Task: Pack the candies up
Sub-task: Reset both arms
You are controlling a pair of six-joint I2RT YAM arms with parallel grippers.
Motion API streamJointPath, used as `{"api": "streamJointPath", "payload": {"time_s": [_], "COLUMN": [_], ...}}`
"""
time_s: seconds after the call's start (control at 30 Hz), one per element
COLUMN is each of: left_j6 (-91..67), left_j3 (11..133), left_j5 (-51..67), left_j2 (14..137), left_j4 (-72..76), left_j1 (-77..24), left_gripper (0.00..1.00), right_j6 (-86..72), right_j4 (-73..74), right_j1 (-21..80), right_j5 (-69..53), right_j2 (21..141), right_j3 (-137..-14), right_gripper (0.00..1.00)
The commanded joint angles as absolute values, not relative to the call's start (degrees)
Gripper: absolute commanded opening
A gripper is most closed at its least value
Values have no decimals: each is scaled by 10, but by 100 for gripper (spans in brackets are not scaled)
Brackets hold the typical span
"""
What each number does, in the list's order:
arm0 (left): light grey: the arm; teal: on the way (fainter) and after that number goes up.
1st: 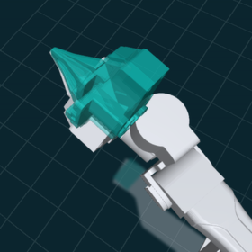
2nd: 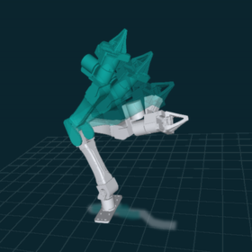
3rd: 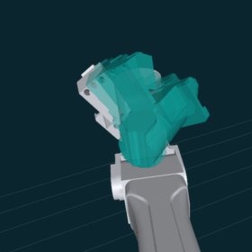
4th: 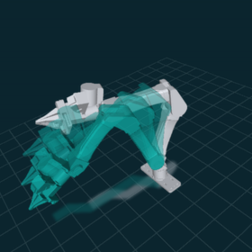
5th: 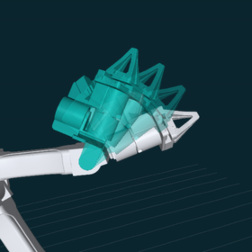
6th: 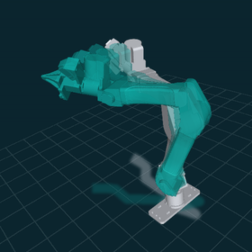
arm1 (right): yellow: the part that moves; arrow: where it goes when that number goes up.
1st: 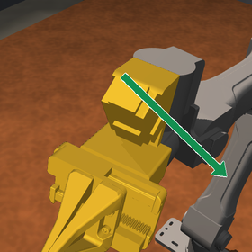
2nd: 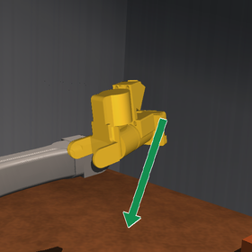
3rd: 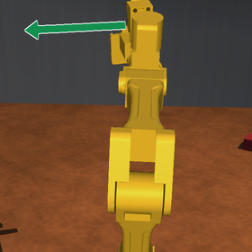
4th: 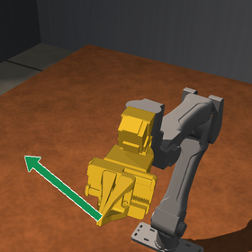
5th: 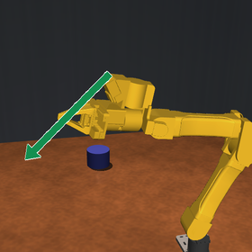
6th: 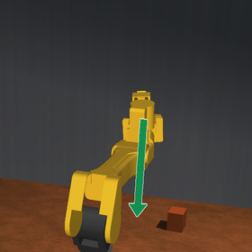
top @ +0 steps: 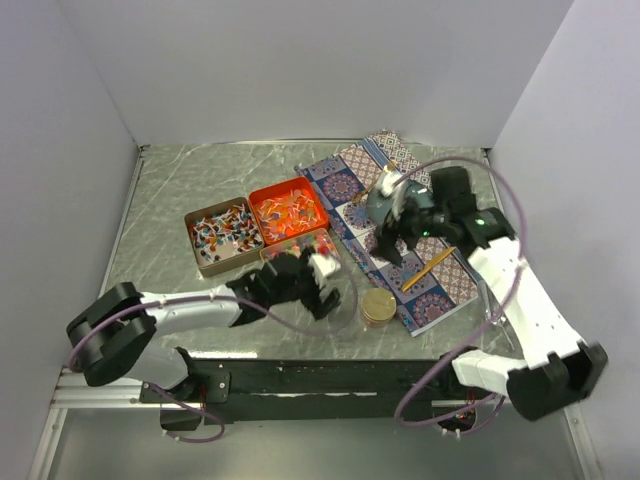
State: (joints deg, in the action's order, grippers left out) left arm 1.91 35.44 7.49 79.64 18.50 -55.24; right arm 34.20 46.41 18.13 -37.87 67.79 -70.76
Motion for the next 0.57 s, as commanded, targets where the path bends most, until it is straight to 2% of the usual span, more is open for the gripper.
{"api": "streamJointPath", "payload": {"time_s": [0.0, 0.07, 0.17, 0.23, 0.37, 0.47, 0.53], "left_j6": [9, 21, 10, 4, -107, -136, -103], "left_j3": [492, 555, 623, 654, 741, 755, 741], "left_j5": [-23, -67, -140, -192, -251, -243, -237], "left_j2": [768, 764, 757, 759, 773, 768, 758], "left_j4": [99, 70, 73, 76, 61, 50, 60], "left_j1": [-506, -482, -419, -369, -267, -183, -171], "left_gripper": [97, 97, 97, 97, 97, 97, 97], "right_j6": [36, -2, -44, -30, -21, -18, -31], "right_j4": [339, 326, 300, 300, 308, 324, 326], "right_j1": [159, 158, 151, 142, 129, 119, 98], "right_j5": [-124, 17, 126, 141, 175, 164, 140], "right_j2": [669, 676, 652, 618, 550, 517, 498], "right_j3": [-737, -750, -730, -714, -689, -675, -666], "right_gripper": [100, 100, 100, 100, 100, 100, 100]}}
